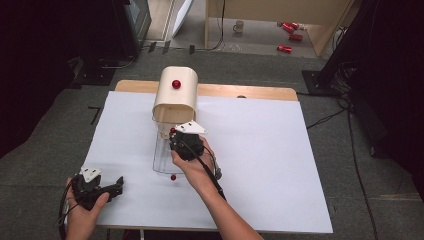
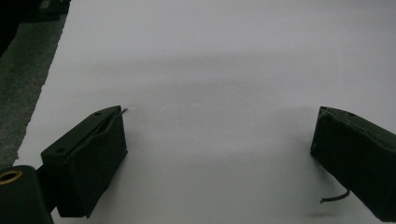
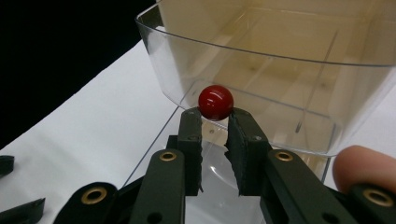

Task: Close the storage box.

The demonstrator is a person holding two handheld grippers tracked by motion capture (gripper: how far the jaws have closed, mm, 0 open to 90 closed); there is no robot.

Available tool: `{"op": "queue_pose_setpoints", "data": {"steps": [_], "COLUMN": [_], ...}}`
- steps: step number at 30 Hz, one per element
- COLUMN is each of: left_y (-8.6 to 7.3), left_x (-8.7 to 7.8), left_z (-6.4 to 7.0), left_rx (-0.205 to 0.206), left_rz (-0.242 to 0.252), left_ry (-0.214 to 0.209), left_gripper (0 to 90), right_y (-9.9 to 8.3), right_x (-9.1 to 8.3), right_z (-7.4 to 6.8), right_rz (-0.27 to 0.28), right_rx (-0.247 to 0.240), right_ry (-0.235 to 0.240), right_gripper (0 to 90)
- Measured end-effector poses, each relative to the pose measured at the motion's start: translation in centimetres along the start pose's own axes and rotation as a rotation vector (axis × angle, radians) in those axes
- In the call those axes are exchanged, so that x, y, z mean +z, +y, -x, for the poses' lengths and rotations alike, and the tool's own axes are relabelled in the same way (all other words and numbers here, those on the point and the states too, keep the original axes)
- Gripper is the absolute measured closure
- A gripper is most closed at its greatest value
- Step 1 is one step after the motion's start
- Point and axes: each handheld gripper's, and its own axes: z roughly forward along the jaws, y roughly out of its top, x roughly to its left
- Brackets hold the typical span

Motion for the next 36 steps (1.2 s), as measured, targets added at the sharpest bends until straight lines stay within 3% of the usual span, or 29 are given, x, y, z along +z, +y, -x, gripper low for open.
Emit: {"op": "queue_pose_setpoints", "data": {"steps": [13, 17, 19, 20, 23, 24, 25, 30, 36], "left_y": [0.0, 0.0, 0.0, 0.0, 0.0, 0.0, 0.0, 0.0, 0.0], "left_x": [0.0, 0.0, 0.0, 0.0, 0.0, 0.0, 0.0, 0.0, 0.0], "left_z": [0.0, 0.0, 0.0, 0.0, 0.0, 0.0, 0.0, 0.0, 0.0], "left_rx": [-0.001, -0.001, -0.002, -0.002, 0.0, -0.002, 0.0, 0.0, -0.001], "left_rz": [0.0, 0.0, 0.001, 0.0, 0.001, 0.0, 0.0, 0.0, 0.001], "left_ry": [-0.001, -0.001, -0.001, -0.001, 0.0, 0.0, 0.0, 0.0, 0.0], "left_gripper": [3.7, 3.7, 3.7, 3.7, 3.7, 3.7, 3.7, 3.7, 3.7], "right_y": [0.9, 1.0, 1.0, 0.9, 0.6, 0.6, 0.3, -0.4, -1.7], "right_x": [1.1, 1.2, 1.1, 0.8, 0.0, 0.0, -0.6, -1.7, -3.7], "right_z": [1.0, 1.2, 1.2, 1.3, 1.3, 1.3, 1.3, 1.5, 1.6], "right_rz": [-0.001, -0.009, -0.012, -0.014, -0.012, -0.012, -0.03, -0.048, -0.031], "right_rx": [0.004, 0.007, 0.005, 0.009, -0.006, -0.006, -0.016, -0.03, -0.019], "right_ry": [-0.012, 0.006, 0.028, 0.07, 0.097, 0.097, 0.113, 0.117, 0.078], "right_gripper": [76.1, 73.9, 66.4, 51.5, 26.6, 26.6, 15.2, 8.3, 2.4]}}
